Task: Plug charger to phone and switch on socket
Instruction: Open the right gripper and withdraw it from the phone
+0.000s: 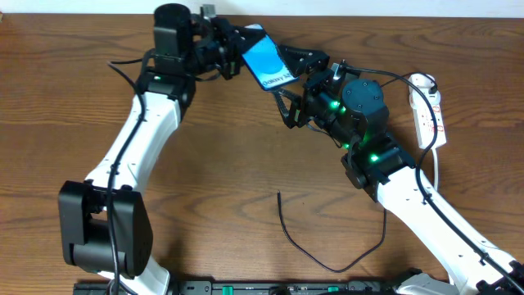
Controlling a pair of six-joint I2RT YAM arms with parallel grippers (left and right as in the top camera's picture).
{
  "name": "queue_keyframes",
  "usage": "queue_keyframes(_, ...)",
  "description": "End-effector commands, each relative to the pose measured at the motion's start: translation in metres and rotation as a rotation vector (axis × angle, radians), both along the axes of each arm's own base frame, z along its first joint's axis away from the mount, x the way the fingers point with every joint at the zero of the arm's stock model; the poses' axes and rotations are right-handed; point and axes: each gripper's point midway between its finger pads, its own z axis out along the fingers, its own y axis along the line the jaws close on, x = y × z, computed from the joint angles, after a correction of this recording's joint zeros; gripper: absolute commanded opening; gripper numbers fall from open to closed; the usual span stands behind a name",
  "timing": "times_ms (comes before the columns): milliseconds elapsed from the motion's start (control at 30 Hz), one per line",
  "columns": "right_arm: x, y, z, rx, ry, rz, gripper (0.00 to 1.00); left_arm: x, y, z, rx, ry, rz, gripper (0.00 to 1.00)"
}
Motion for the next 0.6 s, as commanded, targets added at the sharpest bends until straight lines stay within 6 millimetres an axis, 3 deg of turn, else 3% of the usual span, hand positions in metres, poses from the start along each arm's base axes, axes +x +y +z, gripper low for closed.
queue_keyframes(0, 0.001, -0.001, 0.011, -0.019, -0.048, -0.005, 0.99, 0.004, 0.022, 0.029, -0.008, -0.076, 0.023, 0.07)
queue_keyframes(233, 0.003, -0.004, 0.010, -0.110, -0.127, 0.001, 0.99, 0.009, 0.071, 0.032, -0.027, -0.085, 0.038, 0.07)
queue_keyframes(567, 0.004, -0.006, 0.004, -0.381, -0.343, 0.045, 0.99, -0.015, 0.113, 0.042, -0.045, -0.173, -0.107, 0.07)
